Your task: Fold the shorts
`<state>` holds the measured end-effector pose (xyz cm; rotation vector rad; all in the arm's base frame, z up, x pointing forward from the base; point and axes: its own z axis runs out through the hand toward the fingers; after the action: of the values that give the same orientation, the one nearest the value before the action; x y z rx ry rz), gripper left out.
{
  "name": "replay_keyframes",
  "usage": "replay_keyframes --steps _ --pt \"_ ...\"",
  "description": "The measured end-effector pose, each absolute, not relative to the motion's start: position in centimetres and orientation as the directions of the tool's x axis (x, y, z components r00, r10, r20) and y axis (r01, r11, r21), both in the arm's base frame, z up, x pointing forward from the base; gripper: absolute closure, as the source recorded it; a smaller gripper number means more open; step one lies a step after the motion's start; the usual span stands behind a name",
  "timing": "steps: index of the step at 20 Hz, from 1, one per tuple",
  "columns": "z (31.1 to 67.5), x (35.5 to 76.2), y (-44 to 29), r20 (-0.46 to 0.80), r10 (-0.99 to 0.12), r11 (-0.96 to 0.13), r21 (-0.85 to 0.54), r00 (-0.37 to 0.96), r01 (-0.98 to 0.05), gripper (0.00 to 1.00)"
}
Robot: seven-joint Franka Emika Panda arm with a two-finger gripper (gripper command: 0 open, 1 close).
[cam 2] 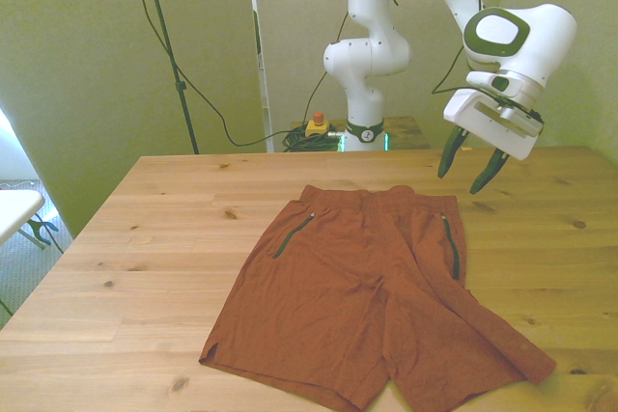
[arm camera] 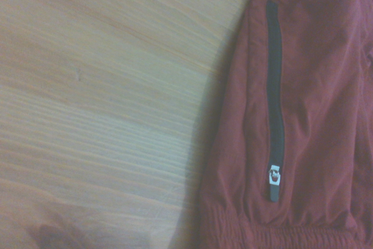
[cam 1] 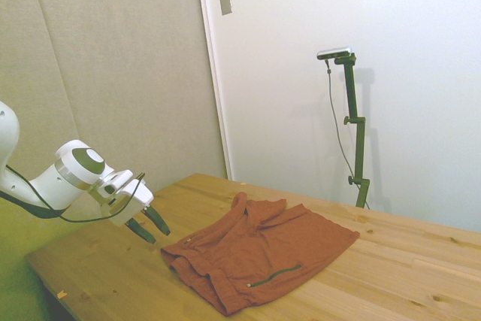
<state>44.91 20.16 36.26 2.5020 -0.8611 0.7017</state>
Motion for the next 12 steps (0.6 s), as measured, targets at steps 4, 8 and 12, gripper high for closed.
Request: replay_keyframes --steps 4,8,12 --pt "34.9 45.4 19.8 0.594 -0.427 -0.708 0.250 0.682 -0.661 0.00" --pt "33.8 45.6 19.2 0.585 -0.430 -0.695 0.271 0.687 -0.666 0.00" --pt "33.1 45.6 18.3 0.593 -0.411 -0.678 0.308 0.692 -0.667 1.00"
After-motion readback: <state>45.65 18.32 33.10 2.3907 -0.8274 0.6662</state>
